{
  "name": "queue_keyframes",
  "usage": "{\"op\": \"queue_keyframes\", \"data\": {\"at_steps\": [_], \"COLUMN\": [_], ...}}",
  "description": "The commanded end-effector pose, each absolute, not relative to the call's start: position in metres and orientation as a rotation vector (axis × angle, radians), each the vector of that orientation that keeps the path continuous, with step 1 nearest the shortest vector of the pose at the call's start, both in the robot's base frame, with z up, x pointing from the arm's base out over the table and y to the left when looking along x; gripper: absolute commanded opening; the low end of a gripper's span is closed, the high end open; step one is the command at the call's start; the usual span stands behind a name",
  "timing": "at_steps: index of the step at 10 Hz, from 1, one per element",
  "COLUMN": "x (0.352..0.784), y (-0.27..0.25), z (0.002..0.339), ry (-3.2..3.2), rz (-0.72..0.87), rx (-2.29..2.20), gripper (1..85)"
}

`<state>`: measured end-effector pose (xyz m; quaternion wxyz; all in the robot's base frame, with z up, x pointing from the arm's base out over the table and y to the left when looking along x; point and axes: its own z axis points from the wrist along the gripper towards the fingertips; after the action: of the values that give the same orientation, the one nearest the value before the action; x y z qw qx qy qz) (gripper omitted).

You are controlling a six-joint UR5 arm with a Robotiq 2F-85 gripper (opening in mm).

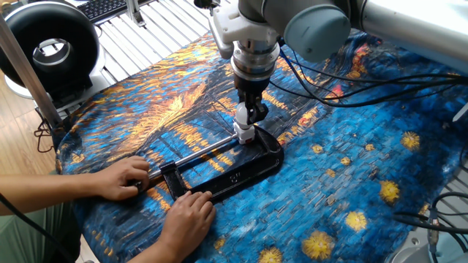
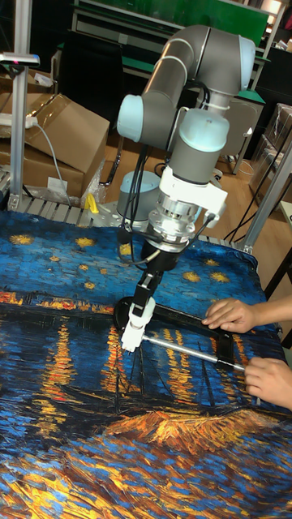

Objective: Install the light bulb by rotating it

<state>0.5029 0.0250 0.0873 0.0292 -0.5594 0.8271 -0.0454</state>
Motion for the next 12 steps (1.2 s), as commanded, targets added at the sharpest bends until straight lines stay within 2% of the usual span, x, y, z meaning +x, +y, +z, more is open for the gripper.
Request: {"op": "queue_keyframes", "data": {"at_steps": [1,3,5,7,10,11,12], "x": [0.508,0.516,0.519,0.516,0.523,0.527,0.527], "y": [0.023,0.027,0.031,0.016,-0.006,-0.003,-0.001], "z": [0.092,0.088,0.077,0.085,0.092,0.089,0.087], "ry": [2.587,2.622,2.659,2.749,2.842,2.85,2.853], "rz": [-0.118,-0.102,-0.044,-0.058,-0.112,-0.11,-0.114], "rx": [-1.62,-1.49,-1.35,-1.188,-0.892,-0.831,-0.827], "gripper": [41.0,37.0,37.0,35.3,25.7,26.0,33.0]}}
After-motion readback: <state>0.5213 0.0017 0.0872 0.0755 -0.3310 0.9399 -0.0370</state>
